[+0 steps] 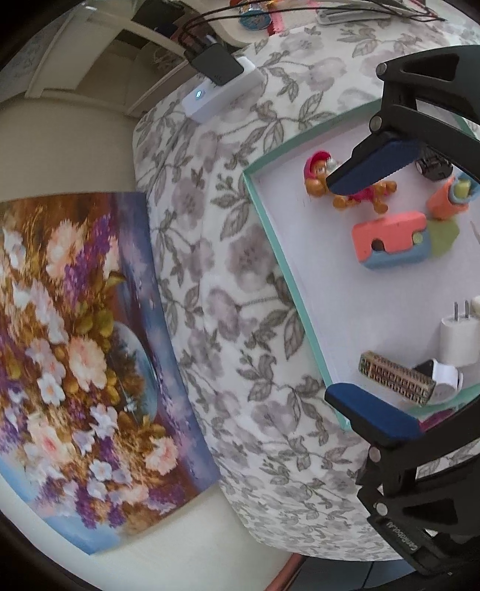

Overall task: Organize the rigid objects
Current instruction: 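Withdraw both open grippers from the tray toward the pile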

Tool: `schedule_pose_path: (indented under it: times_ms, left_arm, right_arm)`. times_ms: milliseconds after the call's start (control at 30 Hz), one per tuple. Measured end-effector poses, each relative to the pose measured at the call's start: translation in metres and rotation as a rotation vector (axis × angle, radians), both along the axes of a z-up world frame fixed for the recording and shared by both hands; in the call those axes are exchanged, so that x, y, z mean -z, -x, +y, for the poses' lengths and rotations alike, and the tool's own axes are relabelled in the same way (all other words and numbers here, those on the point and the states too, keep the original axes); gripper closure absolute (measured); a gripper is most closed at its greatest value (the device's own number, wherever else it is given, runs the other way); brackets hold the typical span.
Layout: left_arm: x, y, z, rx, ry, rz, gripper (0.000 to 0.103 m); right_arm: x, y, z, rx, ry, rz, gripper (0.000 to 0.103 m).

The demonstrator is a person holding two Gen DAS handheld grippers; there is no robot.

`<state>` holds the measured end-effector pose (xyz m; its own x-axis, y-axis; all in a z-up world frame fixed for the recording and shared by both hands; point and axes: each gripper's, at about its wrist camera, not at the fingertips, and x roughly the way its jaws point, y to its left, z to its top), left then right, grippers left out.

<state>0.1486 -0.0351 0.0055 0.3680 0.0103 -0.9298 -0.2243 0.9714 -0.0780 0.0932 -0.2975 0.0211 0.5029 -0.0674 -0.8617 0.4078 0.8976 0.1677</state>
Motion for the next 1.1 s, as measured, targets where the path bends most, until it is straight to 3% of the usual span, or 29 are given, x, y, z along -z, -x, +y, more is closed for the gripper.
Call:
schedule_pose_path:
  times_ms: [400,833,1100]
  left_arm:
    - [-0.004,0.000,0.068,-0.154,0.015,-0.018,0.005]
    - [-0.008,0.009,0.097,-0.180,0.061,-0.027,0.005]
    - [0.012,0.008,0.100,-0.146,0.071,0.042,0.005]
  right_arm:
    - [-0.008,-0.015,0.074,-0.181,-0.018,-0.021,0.000]
    - [0.002,-0.017,0.126,-0.281,-0.082,-0.007,0.000]
    - [0.020,-0.020,0.146,-0.323,-0.084,0.020,0.000]
